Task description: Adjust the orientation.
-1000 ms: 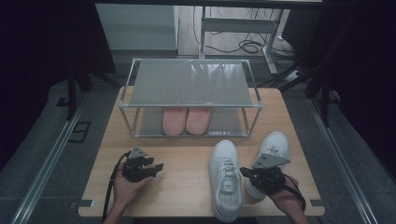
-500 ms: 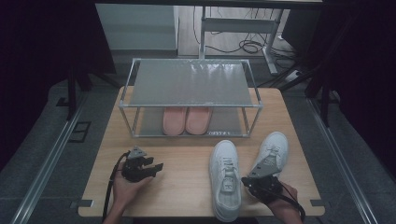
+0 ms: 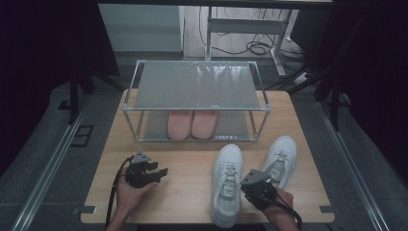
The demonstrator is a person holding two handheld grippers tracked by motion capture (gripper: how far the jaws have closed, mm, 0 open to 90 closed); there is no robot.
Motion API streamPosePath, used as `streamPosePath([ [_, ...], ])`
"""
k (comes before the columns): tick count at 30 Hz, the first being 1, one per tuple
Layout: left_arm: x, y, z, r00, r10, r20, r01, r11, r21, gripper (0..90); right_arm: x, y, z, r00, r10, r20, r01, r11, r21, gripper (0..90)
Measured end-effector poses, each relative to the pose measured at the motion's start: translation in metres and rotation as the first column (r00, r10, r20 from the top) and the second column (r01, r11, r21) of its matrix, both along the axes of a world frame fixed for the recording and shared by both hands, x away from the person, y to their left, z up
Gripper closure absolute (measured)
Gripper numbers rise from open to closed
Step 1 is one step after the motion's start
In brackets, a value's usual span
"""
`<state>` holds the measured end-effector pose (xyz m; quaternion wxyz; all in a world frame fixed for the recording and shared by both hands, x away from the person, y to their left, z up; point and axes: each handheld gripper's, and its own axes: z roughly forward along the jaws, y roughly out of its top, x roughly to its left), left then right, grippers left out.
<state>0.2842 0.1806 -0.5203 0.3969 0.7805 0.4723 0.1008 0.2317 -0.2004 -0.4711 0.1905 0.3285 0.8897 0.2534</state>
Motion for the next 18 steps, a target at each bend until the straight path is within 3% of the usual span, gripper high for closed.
streamPosePath([
  [10, 0.0, 0.0, 0.0, 1.0, -0.003, 0.0, 0.003, 1.0, 0.001, 47.8, 0.017, 0.02, 0.002, 1.0, -0.004, -0.003, 0.004, 1.0, -0.014, 90.0],
  [18, 0.0, 0.001, 0.0, 1.0, 0.0, 0.0, 0.0, 1.0, 0.001, 47.8, 0.03, 0.033, 0.001, 0.9998, 0.011, -0.017, -0.011, 1.0, 0.009, 90.0],
])
